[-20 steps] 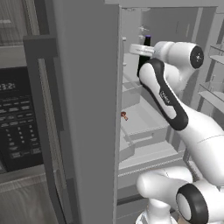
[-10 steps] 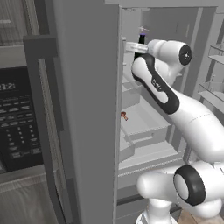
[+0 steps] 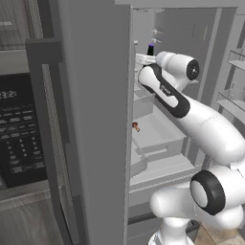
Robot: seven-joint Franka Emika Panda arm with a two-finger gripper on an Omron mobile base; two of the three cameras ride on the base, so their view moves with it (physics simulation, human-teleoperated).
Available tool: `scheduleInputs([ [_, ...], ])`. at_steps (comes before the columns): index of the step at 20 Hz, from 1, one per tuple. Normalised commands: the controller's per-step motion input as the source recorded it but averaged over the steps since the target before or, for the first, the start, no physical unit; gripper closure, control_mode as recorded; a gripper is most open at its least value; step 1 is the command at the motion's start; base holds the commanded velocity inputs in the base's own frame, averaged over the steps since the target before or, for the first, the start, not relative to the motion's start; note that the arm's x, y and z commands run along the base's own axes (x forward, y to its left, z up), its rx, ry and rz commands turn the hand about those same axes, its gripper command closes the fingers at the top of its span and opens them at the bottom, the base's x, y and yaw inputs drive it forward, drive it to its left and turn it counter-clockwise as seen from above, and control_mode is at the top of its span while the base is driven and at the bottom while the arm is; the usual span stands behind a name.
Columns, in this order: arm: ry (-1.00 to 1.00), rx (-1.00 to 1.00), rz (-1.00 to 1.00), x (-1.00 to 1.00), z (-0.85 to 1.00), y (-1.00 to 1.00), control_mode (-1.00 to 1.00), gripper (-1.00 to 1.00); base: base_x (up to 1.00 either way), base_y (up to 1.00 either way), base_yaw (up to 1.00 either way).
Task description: Place the beers on the top shelf of the fridge to keep them out of children's reach, and place the mushroom on lower shelves for easy access.
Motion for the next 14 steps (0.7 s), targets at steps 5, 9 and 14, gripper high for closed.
scheduleInputs([
  [5, 0.00, 0.00, 0.00, 0.41, -0.13, 0.05, -1.00, 1.00, 0.00, 0.00, 0.00],
  [9, -0.03, 0.00, 0.00, 0.45, -0.01, 0.07, -1.00, 1.00, 0.00, 0.00, 0.00],
  [14, -0.06, 0.00, 0.00, 0.43, 0.00, 0.05, -1.00, 1.00, 0.00, 0.00, 0.00],
])
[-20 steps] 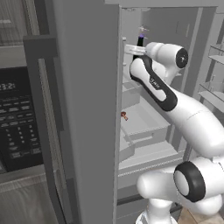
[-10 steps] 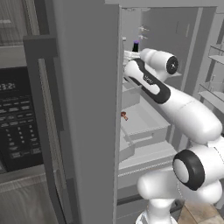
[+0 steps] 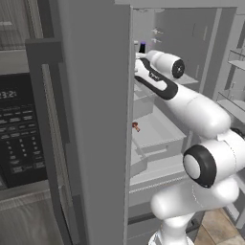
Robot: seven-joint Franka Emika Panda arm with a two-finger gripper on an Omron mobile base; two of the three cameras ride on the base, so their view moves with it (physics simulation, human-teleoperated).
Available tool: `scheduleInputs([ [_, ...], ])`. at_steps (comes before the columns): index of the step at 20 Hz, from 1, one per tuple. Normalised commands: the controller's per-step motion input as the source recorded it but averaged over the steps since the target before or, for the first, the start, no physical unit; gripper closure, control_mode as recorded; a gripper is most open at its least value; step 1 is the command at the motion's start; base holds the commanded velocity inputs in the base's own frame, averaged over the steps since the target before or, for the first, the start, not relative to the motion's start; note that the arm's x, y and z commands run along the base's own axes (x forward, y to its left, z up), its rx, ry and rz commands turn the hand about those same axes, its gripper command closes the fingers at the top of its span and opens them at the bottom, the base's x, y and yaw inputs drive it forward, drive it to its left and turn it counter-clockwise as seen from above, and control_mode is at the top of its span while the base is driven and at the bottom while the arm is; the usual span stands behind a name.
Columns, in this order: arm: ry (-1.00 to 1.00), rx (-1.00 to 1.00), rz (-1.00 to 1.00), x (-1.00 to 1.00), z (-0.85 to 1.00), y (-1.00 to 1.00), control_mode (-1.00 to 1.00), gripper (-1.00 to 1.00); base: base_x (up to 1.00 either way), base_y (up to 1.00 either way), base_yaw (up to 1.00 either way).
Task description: Place the beers on the top shelf of the fridge to keep them out of children's reach, and place the mushroom on lower shelves for easy access.
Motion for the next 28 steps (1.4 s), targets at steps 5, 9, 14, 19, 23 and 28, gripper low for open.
scheduleInputs([
  [5, -0.06, 0.00, 0.00, 0.39, 0.00, 0.02, -1.00, 1.00, 0.00, 0.00, 0.00],
  [9, -0.04, 0.00, 0.00, 0.38, 0.00, 0.02, -1.00, -1.00, 0.00, 0.00, 0.00],
  [14, -0.01, 0.00, 0.00, 0.30, 0.00, 0.00, -1.00, -1.00, 0.00, 0.00, 0.00],
  [19, 0.00, 0.00, 0.00, 0.10, 0.00, 0.00, -1.00, -1.00, 0.00, 0.00, 0.00],
  [23, 0.00, -0.01, 0.00, 0.00, 0.00, 0.00, -1.00, -1.00, 0.00, 0.00, 0.00],
  [28, 0.00, -0.04, -0.01, -0.11, 0.02, 0.00, -1.00, -1.00, 0.00, 0.00, 0.00],
])
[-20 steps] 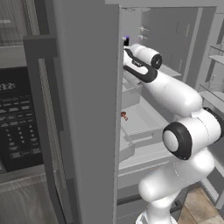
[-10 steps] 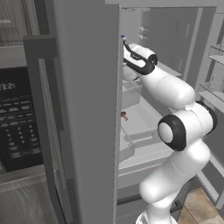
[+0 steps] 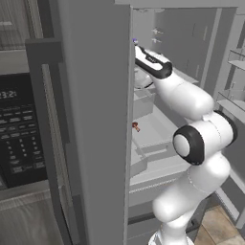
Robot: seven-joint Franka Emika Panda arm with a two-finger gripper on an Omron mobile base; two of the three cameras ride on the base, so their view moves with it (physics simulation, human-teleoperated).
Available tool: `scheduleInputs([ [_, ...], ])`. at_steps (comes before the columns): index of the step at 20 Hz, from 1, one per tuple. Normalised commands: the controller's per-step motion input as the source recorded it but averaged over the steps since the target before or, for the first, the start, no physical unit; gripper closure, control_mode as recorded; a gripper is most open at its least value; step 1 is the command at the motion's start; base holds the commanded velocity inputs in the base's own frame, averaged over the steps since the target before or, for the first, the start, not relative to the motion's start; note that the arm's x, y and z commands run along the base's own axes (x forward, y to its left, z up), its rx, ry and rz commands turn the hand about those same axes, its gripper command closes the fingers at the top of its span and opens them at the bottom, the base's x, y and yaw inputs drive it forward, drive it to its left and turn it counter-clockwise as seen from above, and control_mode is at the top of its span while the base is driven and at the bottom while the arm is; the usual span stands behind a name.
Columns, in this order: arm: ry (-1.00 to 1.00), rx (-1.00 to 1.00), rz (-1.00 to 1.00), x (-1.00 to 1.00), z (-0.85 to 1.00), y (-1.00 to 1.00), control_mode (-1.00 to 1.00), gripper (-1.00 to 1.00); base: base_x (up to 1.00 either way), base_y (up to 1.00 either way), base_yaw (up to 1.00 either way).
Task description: Place the beers on the top shelf of the fridge to keep them out of children's reach, and place the mushroom on lower shelves for easy access.
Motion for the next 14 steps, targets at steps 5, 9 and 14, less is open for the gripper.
scheduleInputs([
  [5, 0.00, -0.07, -0.03, -0.52, 0.20, 0.00, -1.00, -1.00, 0.00, 0.00, 0.00],
  [9, 0.04, -0.07, -0.04, -0.74, 0.41, -0.07, -1.00, -1.00, 0.00, 0.00, 0.00],
  [14, 0.13, -0.09, -0.04, -0.80, 0.52, -0.19, -1.00, -1.00, 0.00, 0.00, 0.00],
])
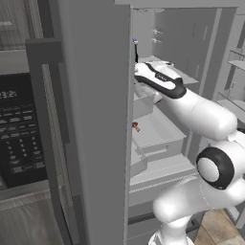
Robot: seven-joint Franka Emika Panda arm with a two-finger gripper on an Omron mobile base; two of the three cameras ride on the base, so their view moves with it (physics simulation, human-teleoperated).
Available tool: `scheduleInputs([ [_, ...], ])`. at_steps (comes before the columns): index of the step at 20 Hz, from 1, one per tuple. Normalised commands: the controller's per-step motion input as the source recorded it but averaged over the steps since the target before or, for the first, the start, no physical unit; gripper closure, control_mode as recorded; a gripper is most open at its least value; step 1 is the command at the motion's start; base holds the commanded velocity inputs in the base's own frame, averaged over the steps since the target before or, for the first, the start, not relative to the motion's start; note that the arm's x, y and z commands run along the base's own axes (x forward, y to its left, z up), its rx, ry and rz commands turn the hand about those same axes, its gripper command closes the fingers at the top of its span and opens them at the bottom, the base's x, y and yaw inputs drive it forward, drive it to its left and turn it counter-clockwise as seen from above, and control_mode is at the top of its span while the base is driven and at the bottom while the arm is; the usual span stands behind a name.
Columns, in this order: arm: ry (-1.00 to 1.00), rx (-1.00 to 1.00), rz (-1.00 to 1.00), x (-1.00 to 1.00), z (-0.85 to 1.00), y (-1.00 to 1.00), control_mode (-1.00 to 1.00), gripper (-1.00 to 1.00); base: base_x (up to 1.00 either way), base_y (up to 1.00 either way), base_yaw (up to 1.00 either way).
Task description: Place the beers on the top shelf of the fridge to keep them out of children's reach, and place the mushroom on lower shelves for easy access.
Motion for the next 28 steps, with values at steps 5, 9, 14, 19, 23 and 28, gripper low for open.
scheduleInputs([
  [5, 0.21, -0.13, -0.02, -0.81, 0.63, -0.29, -1.00, -1.00, 0.00, 0.00, 0.00],
  [9, 0.26, -0.17, 0.00, -0.74, 0.67, -0.31, -1.00, -1.00, 0.00, 0.00, 0.00],
  [14, 0.29, -0.27, 0.00, -0.92, 0.72, -0.04, -1.00, -1.00, 0.00, 0.00, 0.00],
  [19, 0.32, -0.28, 0.00, -1.00, 0.52, 0.00, -1.00, -1.00, 0.00, 0.00, 0.00],
  [23, 0.31, -0.21, 0.00, -1.00, 0.04, 0.00, -1.00, -1.00, 0.00, 0.00, 0.00],
  [28, 0.27, -0.13, 0.00, -1.00, -0.34, 0.00, -1.00, -1.00, 0.00, 0.00, 0.00],
])
